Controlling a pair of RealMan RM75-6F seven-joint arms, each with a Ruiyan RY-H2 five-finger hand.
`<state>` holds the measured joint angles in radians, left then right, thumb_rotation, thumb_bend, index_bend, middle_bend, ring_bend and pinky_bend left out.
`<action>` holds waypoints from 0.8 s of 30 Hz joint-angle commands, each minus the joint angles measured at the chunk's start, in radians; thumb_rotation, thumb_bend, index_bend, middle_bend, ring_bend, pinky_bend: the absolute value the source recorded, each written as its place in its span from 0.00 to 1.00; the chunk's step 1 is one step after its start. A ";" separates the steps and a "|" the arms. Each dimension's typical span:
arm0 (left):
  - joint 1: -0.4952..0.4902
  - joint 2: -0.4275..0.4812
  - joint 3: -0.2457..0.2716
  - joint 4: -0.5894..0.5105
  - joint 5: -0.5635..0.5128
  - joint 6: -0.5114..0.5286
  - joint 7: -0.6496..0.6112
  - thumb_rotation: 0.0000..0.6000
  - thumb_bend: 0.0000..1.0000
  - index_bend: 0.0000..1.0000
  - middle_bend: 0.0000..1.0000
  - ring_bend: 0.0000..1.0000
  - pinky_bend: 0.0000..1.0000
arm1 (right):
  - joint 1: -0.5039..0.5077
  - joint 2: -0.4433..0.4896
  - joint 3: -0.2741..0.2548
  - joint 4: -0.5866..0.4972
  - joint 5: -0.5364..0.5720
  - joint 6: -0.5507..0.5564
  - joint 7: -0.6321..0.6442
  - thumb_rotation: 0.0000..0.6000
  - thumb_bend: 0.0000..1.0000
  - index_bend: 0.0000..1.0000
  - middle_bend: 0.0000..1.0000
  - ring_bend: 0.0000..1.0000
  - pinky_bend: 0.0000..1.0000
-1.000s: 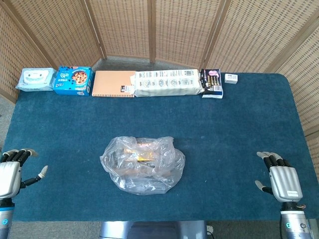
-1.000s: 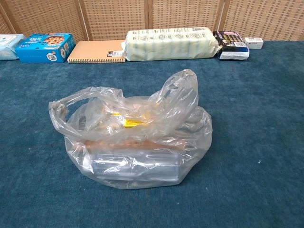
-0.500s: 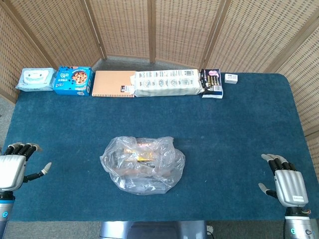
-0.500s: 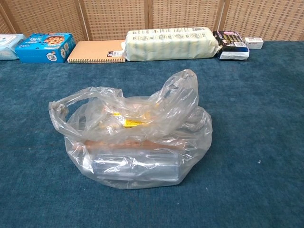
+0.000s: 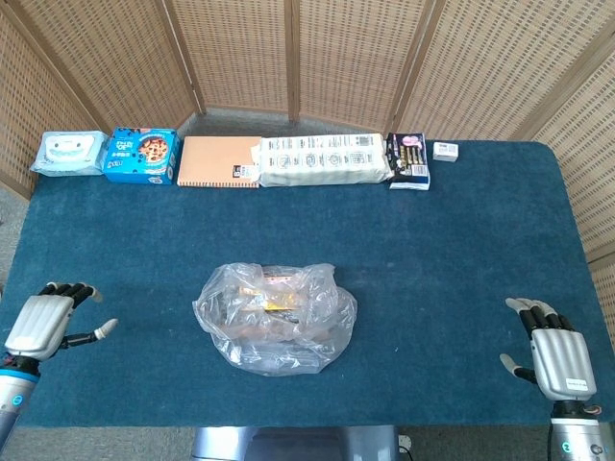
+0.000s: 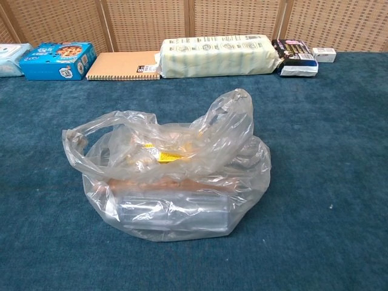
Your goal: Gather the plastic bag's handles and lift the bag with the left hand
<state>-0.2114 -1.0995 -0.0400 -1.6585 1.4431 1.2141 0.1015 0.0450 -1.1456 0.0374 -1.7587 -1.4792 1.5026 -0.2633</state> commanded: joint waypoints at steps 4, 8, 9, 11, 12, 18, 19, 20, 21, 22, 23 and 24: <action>-0.057 -0.007 -0.018 -0.038 -0.046 -0.070 0.081 0.00 0.14 0.39 0.36 0.34 0.27 | -0.011 0.004 0.000 0.005 0.005 0.012 0.009 1.00 0.11 0.20 0.24 0.22 0.28; -0.096 -0.017 -0.029 -0.061 -0.066 -0.114 0.118 0.00 0.12 0.39 0.36 0.34 0.27 | -0.021 0.004 -0.001 0.012 0.005 0.024 0.017 1.00 0.11 0.20 0.24 0.22 0.26; -0.102 -0.020 -0.031 -0.063 -0.071 -0.121 0.123 0.00 0.12 0.39 0.36 0.34 0.27 | -0.023 0.004 -0.001 0.013 0.005 0.026 0.019 1.00 0.11 0.20 0.24 0.22 0.26; -0.119 -0.029 -0.033 -0.066 -0.086 -0.146 0.129 0.00 0.11 0.39 0.36 0.34 0.28 | -0.027 0.004 -0.002 0.018 0.005 0.030 0.025 1.00 0.11 0.20 0.24 0.22 0.26; -0.129 -0.034 -0.034 -0.067 -0.097 -0.163 0.130 0.00 0.11 0.39 0.36 0.34 0.28 | -0.028 0.004 -0.003 0.020 0.006 0.030 0.028 1.00 0.11 0.20 0.24 0.22 0.26; -0.178 -0.052 -0.035 -0.081 -0.140 -0.243 0.136 0.00 0.08 0.39 0.36 0.34 0.28 | -0.036 0.008 -0.003 0.026 0.006 0.037 0.041 1.00 0.10 0.20 0.24 0.22 0.26; -0.188 -0.053 -0.035 -0.087 -0.152 -0.260 0.139 0.00 0.08 0.39 0.36 0.34 0.28 | -0.037 0.008 -0.003 0.027 0.006 0.038 0.044 1.00 0.10 0.20 0.24 0.22 0.26; -0.198 -0.054 -0.036 -0.093 -0.163 -0.277 0.138 0.00 0.07 0.39 0.36 0.34 0.28 | -0.038 0.008 -0.003 0.028 0.006 0.038 0.046 1.00 0.10 0.20 0.24 0.22 0.26; -0.205 -0.054 -0.036 -0.096 -0.170 -0.288 0.139 0.00 0.06 0.39 0.36 0.34 0.28 | -0.039 0.008 -0.003 0.029 0.006 0.038 0.047 1.00 0.10 0.20 0.24 0.22 0.26; -0.216 -0.055 -0.036 -0.103 -0.181 -0.307 0.137 0.00 0.05 0.39 0.34 0.32 0.28 | -0.040 0.007 -0.003 0.030 0.006 0.038 0.049 1.00 0.11 0.20 0.24 0.22 0.25; -0.227 -0.056 -0.037 -0.107 -0.191 -0.324 0.132 0.00 0.03 0.37 0.33 0.30 0.28 | -0.041 0.007 -0.003 0.031 0.007 0.038 0.050 1.00 0.11 0.20 0.24 0.22 0.25; -0.234 -0.058 -0.037 -0.110 -0.198 -0.338 0.127 0.00 0.02 0.34 0.29 0.27 0.28 | -0.042 0.007 -0.003 0.031 0.008 0.039 0.051 1.00 0.11 0.20 0.24 0.22 0.25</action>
<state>-0.4281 -1.1534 -0.0758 -1.7583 1.2626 0.8999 0.2354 0.0036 -1.1384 0.0341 -1.7274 -1.4719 1.5412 -0.2121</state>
